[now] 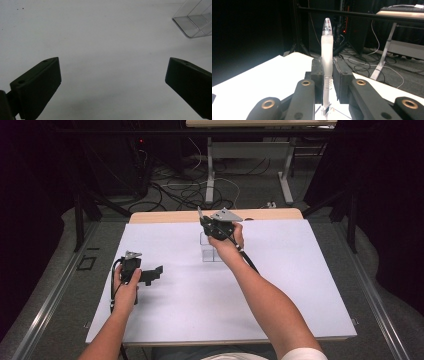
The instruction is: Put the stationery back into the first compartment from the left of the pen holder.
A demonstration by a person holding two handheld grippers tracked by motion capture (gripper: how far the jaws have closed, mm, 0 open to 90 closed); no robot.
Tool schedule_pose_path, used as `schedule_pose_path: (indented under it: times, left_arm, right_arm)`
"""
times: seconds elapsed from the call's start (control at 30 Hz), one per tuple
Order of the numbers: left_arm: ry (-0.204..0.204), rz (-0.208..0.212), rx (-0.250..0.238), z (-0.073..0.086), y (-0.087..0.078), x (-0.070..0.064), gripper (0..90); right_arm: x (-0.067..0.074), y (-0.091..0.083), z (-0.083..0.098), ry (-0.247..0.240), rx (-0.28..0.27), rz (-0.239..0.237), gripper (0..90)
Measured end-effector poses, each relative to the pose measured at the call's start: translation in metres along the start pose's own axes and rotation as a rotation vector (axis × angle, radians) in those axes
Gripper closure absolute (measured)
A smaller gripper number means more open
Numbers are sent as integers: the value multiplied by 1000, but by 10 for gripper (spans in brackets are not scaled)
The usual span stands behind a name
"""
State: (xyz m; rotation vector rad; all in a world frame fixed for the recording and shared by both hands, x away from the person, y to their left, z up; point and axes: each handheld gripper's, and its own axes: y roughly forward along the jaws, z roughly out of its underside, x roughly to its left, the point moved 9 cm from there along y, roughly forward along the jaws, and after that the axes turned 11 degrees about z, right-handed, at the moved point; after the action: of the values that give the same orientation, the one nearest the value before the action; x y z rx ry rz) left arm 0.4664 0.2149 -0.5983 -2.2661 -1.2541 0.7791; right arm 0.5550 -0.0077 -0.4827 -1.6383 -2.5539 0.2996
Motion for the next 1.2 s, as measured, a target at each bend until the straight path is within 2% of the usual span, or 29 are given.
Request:
schedule_pose_path:
  times: [0.23, 0.37, 0.7, 0.9, 1.03, 1.07, 1.2]
  left_arm:
    - [-1, 4, 4, 0, 0, 0, 3]
    - [0, 2, 0, 0, 0, 0, 3]
    - [2, 2, 3, 0, 0, -1, 3]
    - [2, 2, 3, 0, 0, 0, 3]
    - [1, 2, 4, 0, 0, 0, 3]
    - [1, 1, 4, 0, 0, 0, 3]
    - [-2, -2, 6, 1, 1, -1, 3]
  right_arm:
    - [1, 4, 11, -30, 28, 5, 797]
    - [1, 5, 18, -34, 58, 3, 796]
    - [3, 7, 29, -35, 81, -4, 796]
    - [3, 6, 36, -51, 101, -14, 790]
    - [2, 4, 39, -64, 117, -7, 723]
    - [2, 4, 39, -60, 102, -9, 708]
    - [3, -2, 40, -55, 113, -30, 645]
